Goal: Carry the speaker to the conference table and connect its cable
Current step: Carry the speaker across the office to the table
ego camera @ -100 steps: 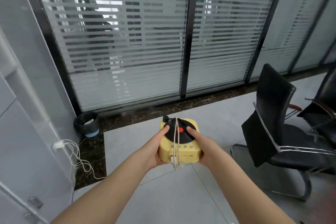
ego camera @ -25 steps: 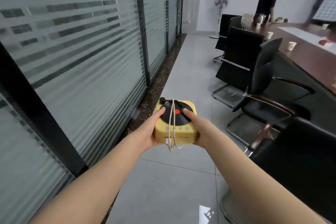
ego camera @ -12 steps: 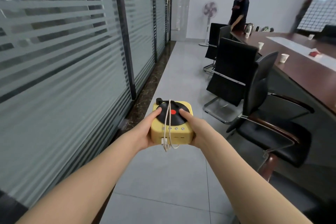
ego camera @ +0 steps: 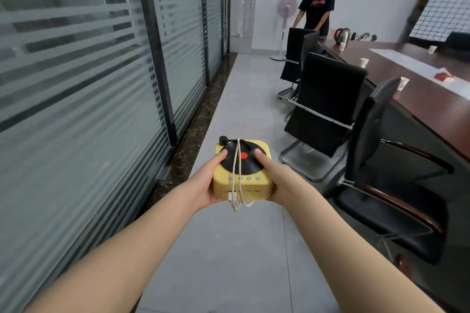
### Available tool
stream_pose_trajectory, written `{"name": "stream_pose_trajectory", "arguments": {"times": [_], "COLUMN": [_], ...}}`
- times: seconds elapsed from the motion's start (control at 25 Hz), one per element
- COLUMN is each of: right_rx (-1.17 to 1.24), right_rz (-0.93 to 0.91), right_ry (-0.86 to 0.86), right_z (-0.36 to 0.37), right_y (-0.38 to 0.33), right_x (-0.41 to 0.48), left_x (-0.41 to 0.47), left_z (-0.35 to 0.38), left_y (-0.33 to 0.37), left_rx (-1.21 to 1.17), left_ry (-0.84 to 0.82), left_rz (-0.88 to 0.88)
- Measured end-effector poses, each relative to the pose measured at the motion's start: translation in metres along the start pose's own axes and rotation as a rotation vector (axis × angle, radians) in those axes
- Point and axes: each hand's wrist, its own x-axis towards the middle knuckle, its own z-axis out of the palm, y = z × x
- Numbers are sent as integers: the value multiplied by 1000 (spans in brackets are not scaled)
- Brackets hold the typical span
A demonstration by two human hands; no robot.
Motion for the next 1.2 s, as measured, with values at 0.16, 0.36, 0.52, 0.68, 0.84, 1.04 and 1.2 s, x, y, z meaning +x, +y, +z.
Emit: {"name": "stream_pose_trajectory", "arguments": {"times": [0.16,0.36,0.52,0.68,0.84,1.04,1.2], "right_rx": [23,58,102,132,142,130,131], "right_rz": [-12,-30,-24,6,23,24,13], "right_ry": [38,88,111,134,114,116,85], "right_z": [14,33,41,44,45,37,29], "right_y": [-47,-101,-133,-160,-196,-260,-305], "right_x": [67,139,187,239,312,408,468], "left_x": [69,151,209,266,336,428,486], "left_z": [-1,-5,-5,-2,5,30,48], "left_y": [55,118,154,180,215,271,308], "left_rx": [23,58,96,111,97,76,75], "left_ry": [-62,-107,-106,-111,-111,-96,-101], "left_rz": [-4,-4,-20,-38,-25,-19,-9]}}
